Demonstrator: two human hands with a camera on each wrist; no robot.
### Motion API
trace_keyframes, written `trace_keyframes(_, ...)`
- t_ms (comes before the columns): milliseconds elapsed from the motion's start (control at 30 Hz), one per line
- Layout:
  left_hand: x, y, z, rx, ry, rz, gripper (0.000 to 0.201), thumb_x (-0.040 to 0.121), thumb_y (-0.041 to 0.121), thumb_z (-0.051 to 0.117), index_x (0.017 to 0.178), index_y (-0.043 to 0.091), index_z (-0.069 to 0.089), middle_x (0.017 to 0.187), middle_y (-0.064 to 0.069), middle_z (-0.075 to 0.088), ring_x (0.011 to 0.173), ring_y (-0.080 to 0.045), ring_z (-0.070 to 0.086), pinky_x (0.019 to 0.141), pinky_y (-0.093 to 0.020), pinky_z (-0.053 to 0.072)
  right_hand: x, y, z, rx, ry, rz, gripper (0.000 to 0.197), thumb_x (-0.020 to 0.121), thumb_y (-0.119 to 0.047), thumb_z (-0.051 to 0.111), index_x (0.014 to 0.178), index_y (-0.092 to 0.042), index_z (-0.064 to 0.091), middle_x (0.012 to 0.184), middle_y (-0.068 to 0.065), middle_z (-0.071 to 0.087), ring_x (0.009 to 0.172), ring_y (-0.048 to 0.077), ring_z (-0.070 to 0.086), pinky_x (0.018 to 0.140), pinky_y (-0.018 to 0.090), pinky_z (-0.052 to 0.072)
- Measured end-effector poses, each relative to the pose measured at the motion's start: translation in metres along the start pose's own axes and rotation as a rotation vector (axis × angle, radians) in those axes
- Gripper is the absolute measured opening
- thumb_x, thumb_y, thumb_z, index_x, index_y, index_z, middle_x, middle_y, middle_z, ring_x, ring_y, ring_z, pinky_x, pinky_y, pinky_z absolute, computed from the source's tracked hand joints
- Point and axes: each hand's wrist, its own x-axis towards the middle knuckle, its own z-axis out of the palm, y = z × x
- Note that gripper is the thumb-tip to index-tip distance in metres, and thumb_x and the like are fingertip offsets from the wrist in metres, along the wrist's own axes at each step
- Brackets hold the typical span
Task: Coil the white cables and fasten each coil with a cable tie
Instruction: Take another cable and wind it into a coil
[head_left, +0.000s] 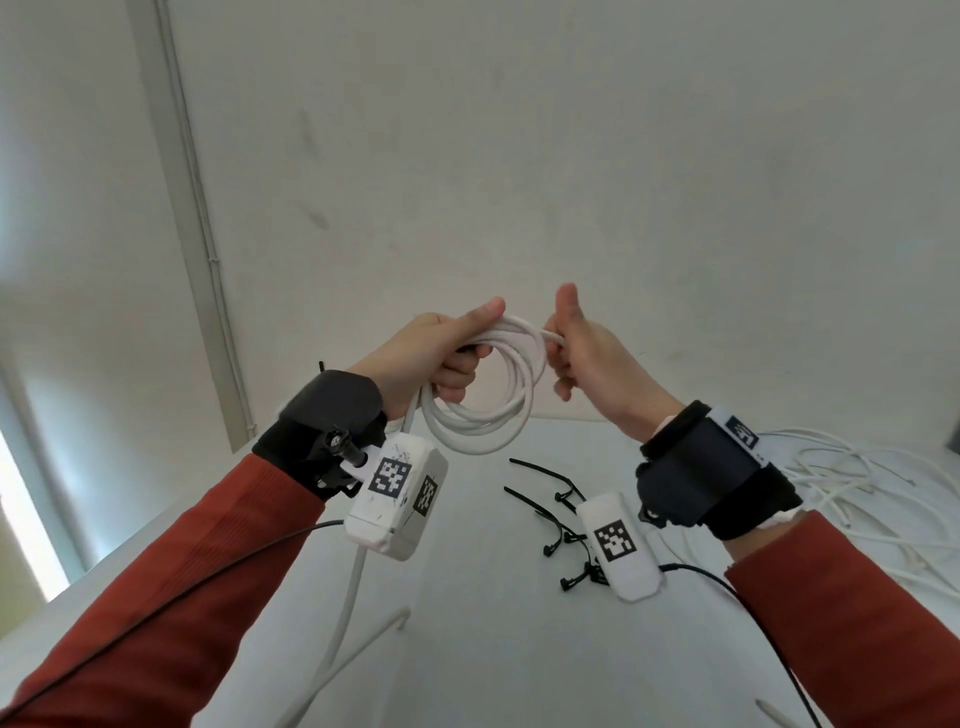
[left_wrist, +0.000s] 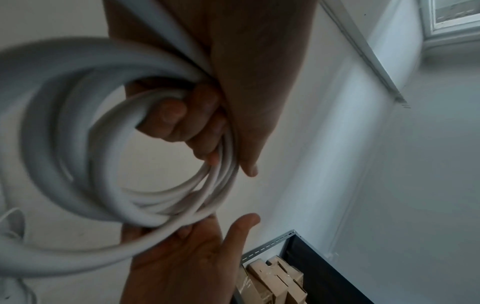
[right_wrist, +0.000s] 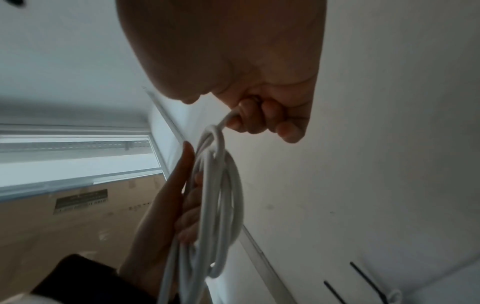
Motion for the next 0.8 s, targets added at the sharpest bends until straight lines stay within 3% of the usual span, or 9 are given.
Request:
trace_keyframes(67,-0.001,0.002,-0.006,0.049,-0.020,-0.017,0.048,0.079,0.056,0.062,0.065,0.014,0.045,0.053,0.006,0.017,0.041,-0.010,0.014,0.041,-0.019,0.018,0.002,0.005,-0.013,-0.140,0.080,-0.080,0.059,0.093,-0.063,0.019,0.069,-0.014,0.042,0.064,-0.002,0.041,0.060,0.019,0.042,0.065,0.039,0.040)
trace_keyframes(167,-0.003,0.006,-0.012,0.103,-0.033,-0.041,0.047,0.079,0.055,0.062,0.068,0.012,0.047,0.051,0.007,0.019,0.039,-0.008,0.017,0.038,-0.017,0.022,0.002,0.017,-0.027,-0.240,0.101,-0.149,0.050,0.101,-0.045,0.031,0.078,-0.002,0.041,0.069,0.003,0.040,0.063,0.021,0.042,0.067,0.049,0.043)
trace_keyframes(267,-0.005,0.007,-0.011,0.124,-0.055,-0.070,0.044,0.073,0.054,0.057,0.068,0.012,0.046,0.050,0.006,0.023,0.036,-0.006,0.020,0.037,-0.016,0.024,0.003,0.026,-0.030,-0.221,0.119,-0.128,0.053,0.098,-0.049,0.033,0.081,0.001,0.042,0.070,0.003,0.039,0.063,0.021,0.040,0.065,0.048,0.043)
trace_keyframes(333,-0.004,0.005,-0.010,0.098,-0.052,-0.068,0.043,0.075,0.055,0.058,0.068,0.014,0.046,0.051,0.006,0.023,0.037,-0.006,0.020,0.037,-0.016,0.023,0.002,0.029,-0.029,-0.167,0.101,-0.110,0.048,0.098,-0.047,0.034,0.076,-0.005,0.041,0.069,0.001,0.038,0.063,0.020,0.039,0.062,0.043,0.041)
trace_keyframes(433,0.000,0.004,-0.012,0.030,0.004,-0.052,0.044,0.083,0.053,0.061,0.066,0.015,0.045,0.049,0.008,0.022,0.038,-0.006,0.018,0.038,-0.017,0.019,-0.003,0.039,-0.025,-0.107,0.022,-0.080,0.035,0.102,-0.035,0.038,0.072,-0.016,0.042,0.064,-0.002,0.039,0.063,0.016,0.039,0.065,0.038,0.041)
trace_keyframes(533,0.002,0.004,-0.011,0.037,0.108,-0.005,0.041,0.089,0.044,0.059,0.064,0.016,0.042,0.051,0.007,0.019,0.041,-0.009,0.015,0.040,-0.020,0.016,-0.011,0.045,-0.024,-0.057,-0.132,-0.081,0.028,0.096,-0.035,0.043,0.075,-0.019,0.049,0.063,-0.014,0.048,0.064,0.009,0.044,0.071,0.029,0.039)
trace_keyframes(633,0.004,0.002,-0.005,0.077,0.117,0.029,0.041,0.092,0.037,0.055,0.061,0.016,0.039,0.050,0.006,0.019,0.041,-0.011,0.013,0.039,-0.021,0.014,-0.017,0.037,-0.028,-0.187,-0.347,-0.049,0.023,0.098,-0.024,0.051,0.082,-0.025,0.067,0.092,-0.007,0.062,0.088,0.005,0.057,0.088,0.023,0.041)
trace_keyframes(733,0.006,0.000,0.002,0.114,0.092,0.024,0.042,0.093,0.032,0.056,0.058,0.016,0.039,0.047,0.007,0.020,0.041,-0.011,0.013,0.038,-0.020,0.015,-0.014,0.027,-0.034,-0.074,-0.373,0.041,0.023,0.095,-0.036,0.052,0.101,-0.025,0.071,0.117,-0.002,0.065,0.112,0.007,0.057,0.100,0.024,0.038)
trace_keyframes(800,0.008,0.000,0.007,0.140,0.078,0.025,0.042,0.092,0.030,0.057,0.057,0.016,0.040,0.046,0.007,0.022,0.040,-0.011,0.014,0.038,-0.019,0.015,-0.011,0.017,-0.030,0.144,-0.337,0.079,0.053,0.086,-0.060,0.052,0.115,-0.018,0.065,0.119,0.004,0.067,0.113,0.014,0.060,0.101,0.033,0.042)
